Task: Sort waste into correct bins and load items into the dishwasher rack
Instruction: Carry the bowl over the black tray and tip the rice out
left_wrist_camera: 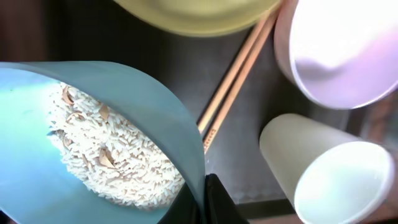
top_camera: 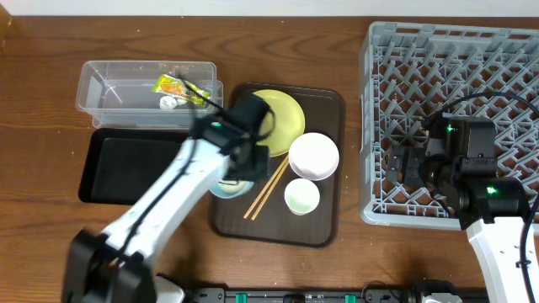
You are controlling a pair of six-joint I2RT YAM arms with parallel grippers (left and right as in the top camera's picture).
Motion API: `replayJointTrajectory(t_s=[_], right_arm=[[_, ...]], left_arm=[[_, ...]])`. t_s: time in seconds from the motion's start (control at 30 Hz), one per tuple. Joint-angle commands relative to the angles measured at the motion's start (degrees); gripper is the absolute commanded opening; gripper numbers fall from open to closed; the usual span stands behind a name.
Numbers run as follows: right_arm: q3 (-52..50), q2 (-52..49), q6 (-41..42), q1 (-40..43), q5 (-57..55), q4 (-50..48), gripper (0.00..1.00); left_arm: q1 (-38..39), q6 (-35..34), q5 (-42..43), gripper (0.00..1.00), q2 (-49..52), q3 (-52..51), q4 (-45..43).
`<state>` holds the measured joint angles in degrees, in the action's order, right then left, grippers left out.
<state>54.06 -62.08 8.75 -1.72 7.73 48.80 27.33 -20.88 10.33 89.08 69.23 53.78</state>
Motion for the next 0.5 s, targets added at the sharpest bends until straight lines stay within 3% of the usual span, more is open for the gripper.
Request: replayJointTrajectory(t_s=[0.0,0.47], right_arm=[[1.3,0.2,0.6,0.3,0.2,0.1,0.99],[1.3,0.2,0.6,0.3,0.2,0.3,0.99]], left_arm=[[-5.4,3.8,1.3,0.06,-3.7,1.7,0.3],[-40.9,24.1,42.5,0.07,-1.3,-1.3,0.0]])
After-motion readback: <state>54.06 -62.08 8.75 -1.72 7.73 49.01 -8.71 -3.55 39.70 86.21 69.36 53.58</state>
